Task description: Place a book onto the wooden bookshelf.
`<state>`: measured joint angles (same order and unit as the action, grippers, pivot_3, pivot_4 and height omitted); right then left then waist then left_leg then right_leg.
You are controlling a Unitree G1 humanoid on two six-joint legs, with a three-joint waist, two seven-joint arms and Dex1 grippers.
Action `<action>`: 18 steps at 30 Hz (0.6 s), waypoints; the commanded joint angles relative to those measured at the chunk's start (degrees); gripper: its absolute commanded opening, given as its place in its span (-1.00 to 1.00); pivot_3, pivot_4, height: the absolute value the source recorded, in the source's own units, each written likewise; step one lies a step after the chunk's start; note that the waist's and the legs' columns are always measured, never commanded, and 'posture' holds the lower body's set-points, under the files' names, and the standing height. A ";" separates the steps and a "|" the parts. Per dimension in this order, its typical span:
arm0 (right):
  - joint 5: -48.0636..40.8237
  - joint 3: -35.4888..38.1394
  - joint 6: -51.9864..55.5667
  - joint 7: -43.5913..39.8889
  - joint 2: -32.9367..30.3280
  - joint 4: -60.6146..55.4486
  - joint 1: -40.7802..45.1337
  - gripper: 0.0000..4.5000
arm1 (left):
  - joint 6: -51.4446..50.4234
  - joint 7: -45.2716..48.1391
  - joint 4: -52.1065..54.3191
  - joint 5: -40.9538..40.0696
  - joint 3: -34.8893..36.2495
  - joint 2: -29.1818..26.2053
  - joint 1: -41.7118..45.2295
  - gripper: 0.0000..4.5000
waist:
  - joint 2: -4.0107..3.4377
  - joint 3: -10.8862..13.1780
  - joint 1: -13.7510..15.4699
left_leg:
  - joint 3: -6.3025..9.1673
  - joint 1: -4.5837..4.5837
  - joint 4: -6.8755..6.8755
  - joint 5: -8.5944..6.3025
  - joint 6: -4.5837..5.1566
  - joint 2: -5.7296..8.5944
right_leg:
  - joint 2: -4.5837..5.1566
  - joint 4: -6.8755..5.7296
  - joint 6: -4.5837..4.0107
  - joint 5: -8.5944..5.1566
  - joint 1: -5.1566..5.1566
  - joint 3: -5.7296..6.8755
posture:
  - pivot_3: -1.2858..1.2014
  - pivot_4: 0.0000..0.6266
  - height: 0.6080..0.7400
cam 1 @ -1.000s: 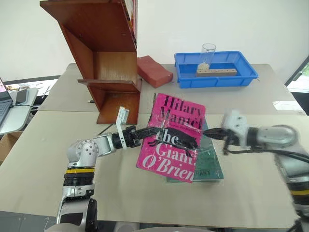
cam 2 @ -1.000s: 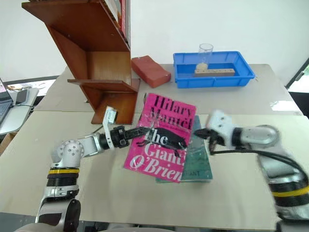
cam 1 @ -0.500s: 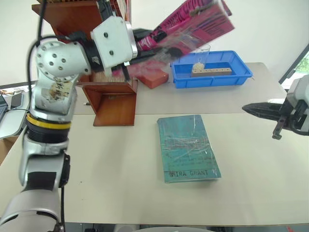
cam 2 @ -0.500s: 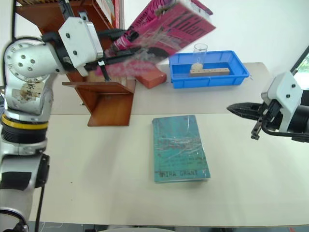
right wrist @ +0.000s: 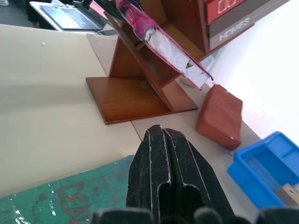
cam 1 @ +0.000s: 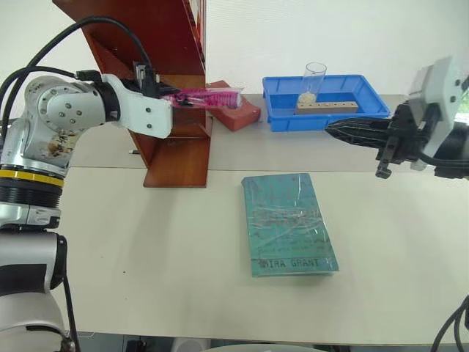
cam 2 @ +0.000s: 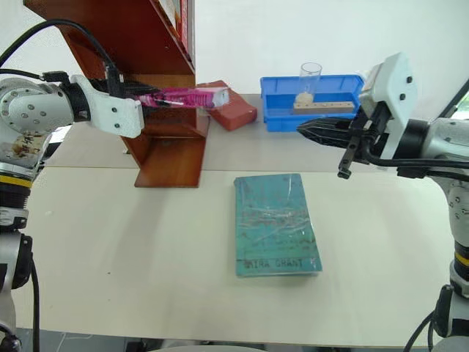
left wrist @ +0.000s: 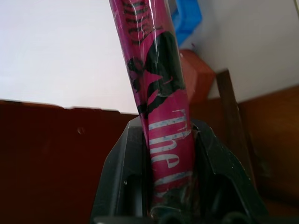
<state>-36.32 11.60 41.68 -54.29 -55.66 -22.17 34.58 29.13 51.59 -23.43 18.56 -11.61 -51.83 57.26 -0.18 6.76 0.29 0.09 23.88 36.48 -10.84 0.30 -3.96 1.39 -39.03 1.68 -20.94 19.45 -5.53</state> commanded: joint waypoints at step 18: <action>0.16 0.27 -2.06 0.28 1.07 0.90 1.67 -1.00 | -7.35 4.41 3.33 -2.83 2.44 -3.34 -4.62 0.78 | -0.14 -0.09 -0.95 | -0.06 0.17 -0.19 0.12 0.19 -0.03 | -0.03 -0.60 -0.12 0.07 0.70 0.02 | 0.03 -0.52 -0.38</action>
<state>-36.19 10.39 41.30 -54.04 -54.36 -20.72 35.83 22.42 55.86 -21.83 16.47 -10.72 -53.87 52.42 -0.31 6.67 -0.67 0.02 24.06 36.30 -10.72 0.50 -4.01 1.35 -39.65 1.66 -20.93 20.15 -5.51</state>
